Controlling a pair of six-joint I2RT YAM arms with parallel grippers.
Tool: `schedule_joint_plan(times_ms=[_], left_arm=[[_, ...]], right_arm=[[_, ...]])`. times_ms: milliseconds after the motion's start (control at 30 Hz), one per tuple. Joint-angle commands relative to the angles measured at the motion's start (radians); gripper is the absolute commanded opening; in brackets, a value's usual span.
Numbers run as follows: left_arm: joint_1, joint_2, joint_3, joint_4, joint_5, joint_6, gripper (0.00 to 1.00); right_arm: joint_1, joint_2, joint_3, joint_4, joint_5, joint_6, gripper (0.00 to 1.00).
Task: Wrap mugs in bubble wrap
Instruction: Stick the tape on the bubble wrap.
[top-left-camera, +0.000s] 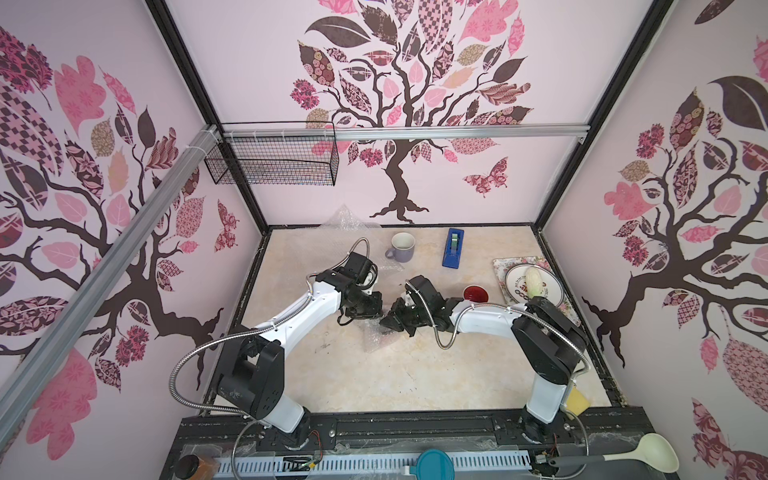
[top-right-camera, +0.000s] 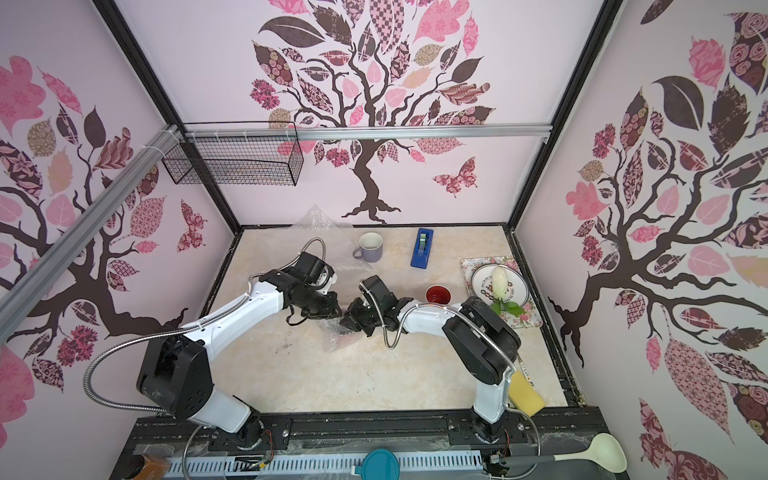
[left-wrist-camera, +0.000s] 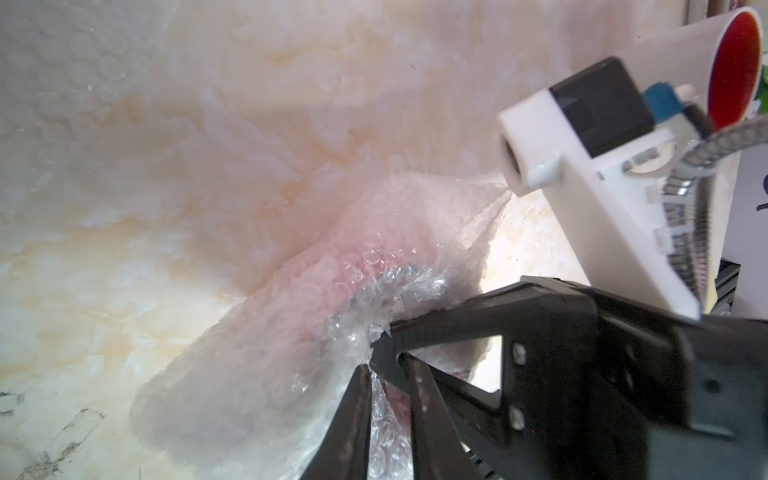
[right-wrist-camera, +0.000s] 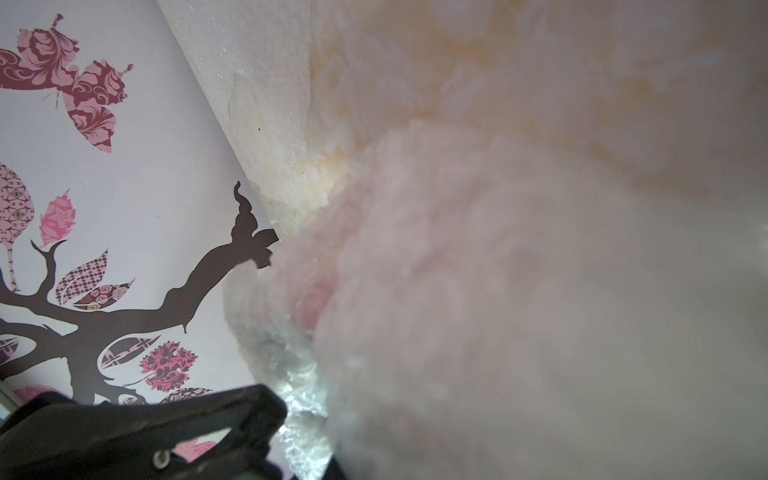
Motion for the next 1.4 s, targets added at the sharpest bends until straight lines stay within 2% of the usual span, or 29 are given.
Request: schedule_joint_plan(times_ms=[0,167,467,1367], left_arm=[[0.006,-0.058,0.065,0.041,0.048,-0.052,0.14],[0.015,-0.069,0.063,0.015,0.109,-0.11,0.0],[0.016,0.02,0.111,-0.175,0.014,-0.074,0.0],[-0.005,0.151,0.162,-0.121,0.043,-0.063,0.0]], right_arm=[[0.007,-0.022,-0.023,-0.018,0.022,0.008,0.0],[0.007,-0.025,-0.027,0.0,0.01,-0.002,0.0],[0.01,-0.04,-0.015,-0.051,0.012,-0.049,0.0],[0.026,-0.042,0.02,-0.085,0.02,-0.087,0.0]])
